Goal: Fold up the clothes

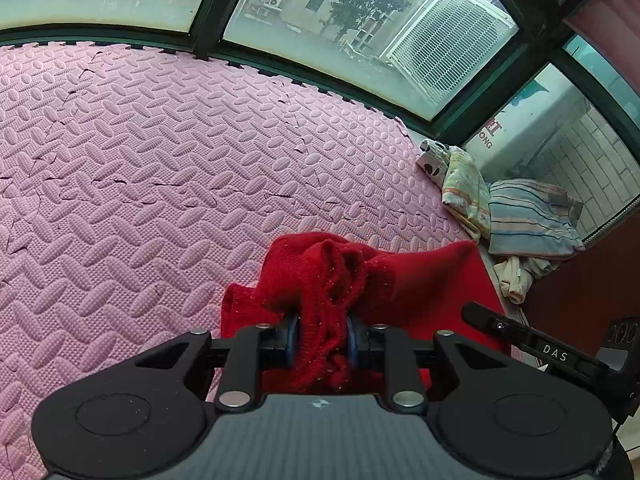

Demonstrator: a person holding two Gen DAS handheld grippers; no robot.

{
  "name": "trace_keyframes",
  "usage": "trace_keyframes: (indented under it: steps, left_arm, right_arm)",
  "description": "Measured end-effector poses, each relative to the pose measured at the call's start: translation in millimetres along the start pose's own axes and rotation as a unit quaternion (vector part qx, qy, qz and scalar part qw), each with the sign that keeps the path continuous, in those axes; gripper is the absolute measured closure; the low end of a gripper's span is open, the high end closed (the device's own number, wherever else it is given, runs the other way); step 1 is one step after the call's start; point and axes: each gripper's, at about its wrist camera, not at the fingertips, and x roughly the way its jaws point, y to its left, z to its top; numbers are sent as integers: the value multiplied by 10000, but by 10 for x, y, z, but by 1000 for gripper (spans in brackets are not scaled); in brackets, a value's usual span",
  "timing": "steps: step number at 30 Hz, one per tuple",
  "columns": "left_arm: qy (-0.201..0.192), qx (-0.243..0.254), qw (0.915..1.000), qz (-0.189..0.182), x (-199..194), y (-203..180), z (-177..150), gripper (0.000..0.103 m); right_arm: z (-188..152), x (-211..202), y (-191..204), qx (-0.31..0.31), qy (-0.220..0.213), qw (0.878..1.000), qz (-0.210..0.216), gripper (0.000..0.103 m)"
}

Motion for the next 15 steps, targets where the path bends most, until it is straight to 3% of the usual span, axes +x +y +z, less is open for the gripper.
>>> trace_keyframes:
  steps: [4, 10, 15]
  left_arm:
    - [41, 15, 10000, 89, 69, 33, 5, 67]
    - [-56, 101, 9998, 172, -37, 2, 43, 57]
    - [-482, 302, 9981, 246, -250, -142, 121, 56]
  right_arm:
    - [-33, 32, -33, -117, 70, 9999, -95, 66]
    - [-46, -156, 79, -703, -263, 9960, -489, 63]
    - [-117, -274, 287, -1177, -269, 9925, -204, 62]
